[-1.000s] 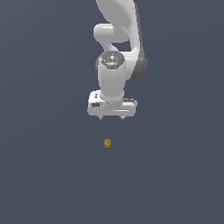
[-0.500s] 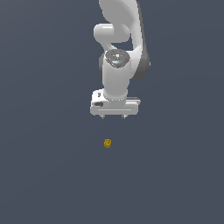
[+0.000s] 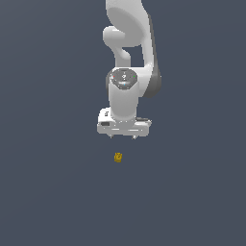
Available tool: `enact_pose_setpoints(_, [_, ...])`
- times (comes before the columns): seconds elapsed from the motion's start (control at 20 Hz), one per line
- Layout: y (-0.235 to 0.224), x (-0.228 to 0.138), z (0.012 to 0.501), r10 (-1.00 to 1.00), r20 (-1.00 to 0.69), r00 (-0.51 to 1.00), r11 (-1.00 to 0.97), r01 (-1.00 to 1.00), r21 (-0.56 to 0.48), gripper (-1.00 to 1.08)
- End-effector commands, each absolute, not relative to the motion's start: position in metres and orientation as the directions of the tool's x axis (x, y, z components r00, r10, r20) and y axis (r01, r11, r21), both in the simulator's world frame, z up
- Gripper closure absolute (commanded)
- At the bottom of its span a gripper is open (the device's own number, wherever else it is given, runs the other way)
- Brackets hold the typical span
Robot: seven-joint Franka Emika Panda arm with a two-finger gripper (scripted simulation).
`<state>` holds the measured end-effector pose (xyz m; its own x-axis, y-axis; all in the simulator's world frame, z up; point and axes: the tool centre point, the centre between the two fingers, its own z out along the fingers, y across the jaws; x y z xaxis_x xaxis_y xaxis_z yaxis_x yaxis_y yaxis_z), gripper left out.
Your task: Pick up the object and move it to a goal position.
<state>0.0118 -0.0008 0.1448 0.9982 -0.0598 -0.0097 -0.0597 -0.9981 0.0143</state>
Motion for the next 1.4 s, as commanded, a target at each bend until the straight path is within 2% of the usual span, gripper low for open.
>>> enact_pose_setpoints(0.0, [-0.005, 0.021, 0.132, -0.094, -0.008, 0.996, -0.996, -0.094, 0.011, -0.92])
enact_pose_setpoints(0.55, [-0.021, 0.051, 0.08, -0.217, -0.001, 0.976, -0.976, -0.217, 0.001, -0.92])
enact_pose_setpoints(1.05, [-0.024, 0.053, 0.07, -0.232, -0.001, 0.973, -0.973, -0.232, 0.001, -0.92])
enact_pose_setpoints(1.35, [-0.024, 0.053, 0.044, -0.233, -0.001, 0.972, -0.972, -0.233, 0.0, -0.92])
